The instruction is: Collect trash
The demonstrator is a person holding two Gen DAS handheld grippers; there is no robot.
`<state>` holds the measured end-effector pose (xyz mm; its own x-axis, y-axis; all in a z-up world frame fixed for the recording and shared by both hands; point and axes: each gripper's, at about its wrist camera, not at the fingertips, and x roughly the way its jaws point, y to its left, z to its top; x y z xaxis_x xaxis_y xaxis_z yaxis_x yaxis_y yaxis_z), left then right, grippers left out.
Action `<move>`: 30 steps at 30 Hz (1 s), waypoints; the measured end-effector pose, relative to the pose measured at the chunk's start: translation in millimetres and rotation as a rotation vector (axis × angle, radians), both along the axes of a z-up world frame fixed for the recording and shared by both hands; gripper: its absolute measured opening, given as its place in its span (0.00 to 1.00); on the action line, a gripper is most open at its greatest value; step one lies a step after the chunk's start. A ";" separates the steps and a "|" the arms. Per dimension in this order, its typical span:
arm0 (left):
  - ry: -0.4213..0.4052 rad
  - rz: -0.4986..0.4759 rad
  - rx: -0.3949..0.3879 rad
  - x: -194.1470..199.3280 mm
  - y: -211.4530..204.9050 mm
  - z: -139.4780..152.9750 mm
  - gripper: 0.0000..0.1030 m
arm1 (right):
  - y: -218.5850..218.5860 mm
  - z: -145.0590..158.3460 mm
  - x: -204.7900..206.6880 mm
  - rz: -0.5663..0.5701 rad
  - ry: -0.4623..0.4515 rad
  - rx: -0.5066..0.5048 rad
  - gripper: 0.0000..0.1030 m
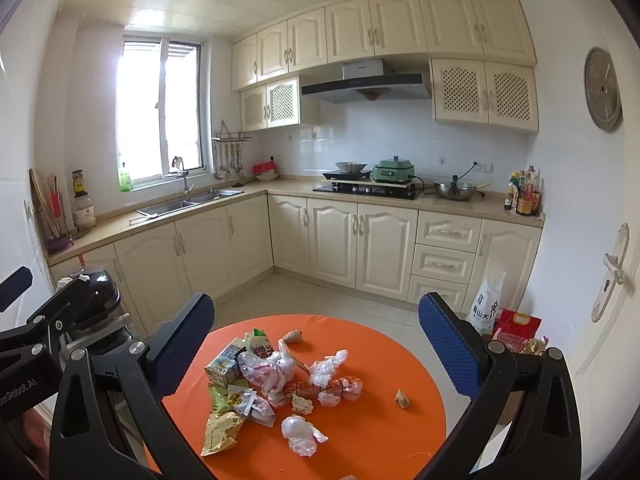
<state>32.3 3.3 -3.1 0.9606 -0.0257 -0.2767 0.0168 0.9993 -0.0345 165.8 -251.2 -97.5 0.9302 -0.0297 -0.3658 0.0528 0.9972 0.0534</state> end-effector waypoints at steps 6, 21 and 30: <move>0.107 -0.011 -0.003 26.9 0.1 -27.1 0.99 | 1.0 -31.7 19.1 0.028 0.094 -0.012 1.00; 0.495 -0.032 0.052 109.4 2.3 -133.8 0.99 | -6.7 -180.0 76.1 0.097 0.464 0.011 1.00; 0.581 -0.057 0.090 152.1 -6.5 -195.0 0.99 | 3.9 -238.0 101.4 0.158 0.608 0.012 0.96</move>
